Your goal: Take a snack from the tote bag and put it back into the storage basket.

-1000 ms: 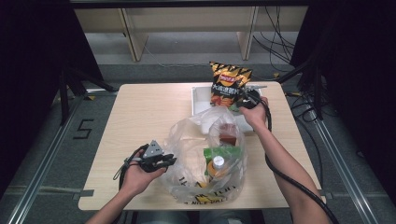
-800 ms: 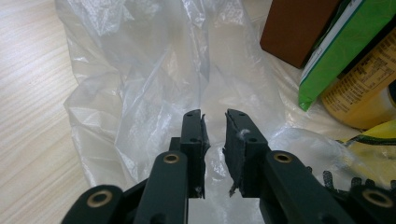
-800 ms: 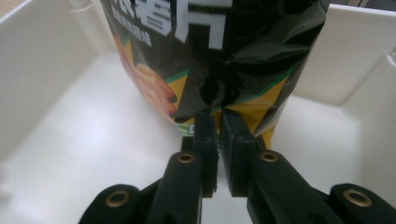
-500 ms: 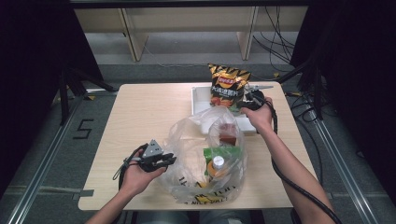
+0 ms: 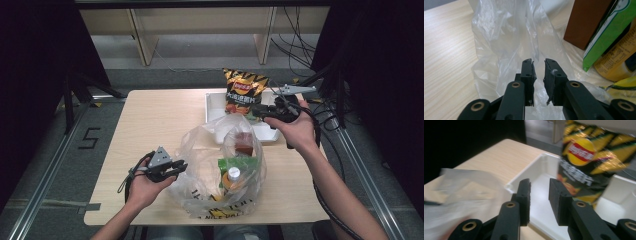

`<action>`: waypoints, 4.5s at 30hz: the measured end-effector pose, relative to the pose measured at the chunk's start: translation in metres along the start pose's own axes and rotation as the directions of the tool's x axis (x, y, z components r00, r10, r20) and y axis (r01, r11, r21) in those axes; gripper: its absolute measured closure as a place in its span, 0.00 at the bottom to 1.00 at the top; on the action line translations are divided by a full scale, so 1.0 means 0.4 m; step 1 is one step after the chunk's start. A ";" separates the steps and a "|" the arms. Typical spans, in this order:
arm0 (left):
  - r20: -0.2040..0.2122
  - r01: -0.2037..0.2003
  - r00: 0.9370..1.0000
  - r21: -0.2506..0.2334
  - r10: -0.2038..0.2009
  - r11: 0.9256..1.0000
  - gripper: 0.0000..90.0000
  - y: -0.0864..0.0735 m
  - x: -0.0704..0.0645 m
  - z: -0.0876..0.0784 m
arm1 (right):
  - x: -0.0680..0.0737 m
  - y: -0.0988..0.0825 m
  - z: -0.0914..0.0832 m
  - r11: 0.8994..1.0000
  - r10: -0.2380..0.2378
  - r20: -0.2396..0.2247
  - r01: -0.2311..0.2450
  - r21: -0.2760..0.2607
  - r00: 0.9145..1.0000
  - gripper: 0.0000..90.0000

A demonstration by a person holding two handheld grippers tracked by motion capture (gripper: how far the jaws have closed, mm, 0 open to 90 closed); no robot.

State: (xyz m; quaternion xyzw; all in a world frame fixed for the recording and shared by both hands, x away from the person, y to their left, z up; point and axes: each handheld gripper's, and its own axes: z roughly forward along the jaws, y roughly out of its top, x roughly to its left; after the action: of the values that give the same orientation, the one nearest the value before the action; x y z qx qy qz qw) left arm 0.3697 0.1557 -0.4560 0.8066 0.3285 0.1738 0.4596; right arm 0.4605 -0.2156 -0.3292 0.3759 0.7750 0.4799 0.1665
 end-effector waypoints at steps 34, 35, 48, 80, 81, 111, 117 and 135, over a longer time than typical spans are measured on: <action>-0.026 -0.018 1.000 -0.079 0.016 0.997 0.68 0.041 -0.018 -0.030 | 0.164 -0.074 -0.064 0.977 -0.191 -0.169 0.203 0.062 0.967 0.91; -0.026 -0.018 1.000 -0.080 0.016 0.997 0.68 0.040 -0.018 -0.029 | 0.159 -0.074 -0.063 0.974 -0.211 -0.169 0.223 0.051 0.963 0.93; -0.021 -0.016 1.000 -0.073 0.015 0.997 0.69 0.037 -0.017 -0.026 | 0.128 -0.104 -0.098 0.981 -0.154 -0.108 0.165 0.103 0.982 1.00; 0.006 -0.027 1.000 -0.014 0.027 1.000 0.69 0.011 -0.025 0.014 | 0.009 -0.368 -0.023 0.914 0.011 -0.003 -0.009 0.405 1.000 1.00; 0.003 -0.029 1.000 -0.010 0.029 1.000 0.69 0.010 -0.026 0.016 | 0.004 -0.374 -0.019 0.913 -0.018 -0.005 0.019 0.407 1.000 1.00; -0.009 -0.010 1.000 -0.030 0.010 1.000 0.68 0.016 -0.026 0.015 | -0.011 -0.324 -0.188 0.956 -0.024 -0.018 0.028 0.292 1.000 0.78; -0.011 -0.029 1.000 -0.031 0.029 0.999 0.67 0.018 -0.025 0.014 | -0.025 -0.272 -0.241 0.976 -0.029 0.032 0.021 0.215 0.999 0.77; -0.005 -0.035 0.999 -0.029 0.035 0.999 0.68 0.019 -0.028 0.014 | 0.178 -0.041 -0.158 0.974 -0.217 -0.144 0.205 -0.097 0.965 0.72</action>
State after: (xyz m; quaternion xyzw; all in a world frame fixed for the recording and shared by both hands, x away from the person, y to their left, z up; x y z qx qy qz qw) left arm 0.3677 0.1417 -0.4523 0.8050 0.3127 0.1884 0.4676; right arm 0.3675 -0.2060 -0.3056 0.2461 0.8011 0.5179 0.1716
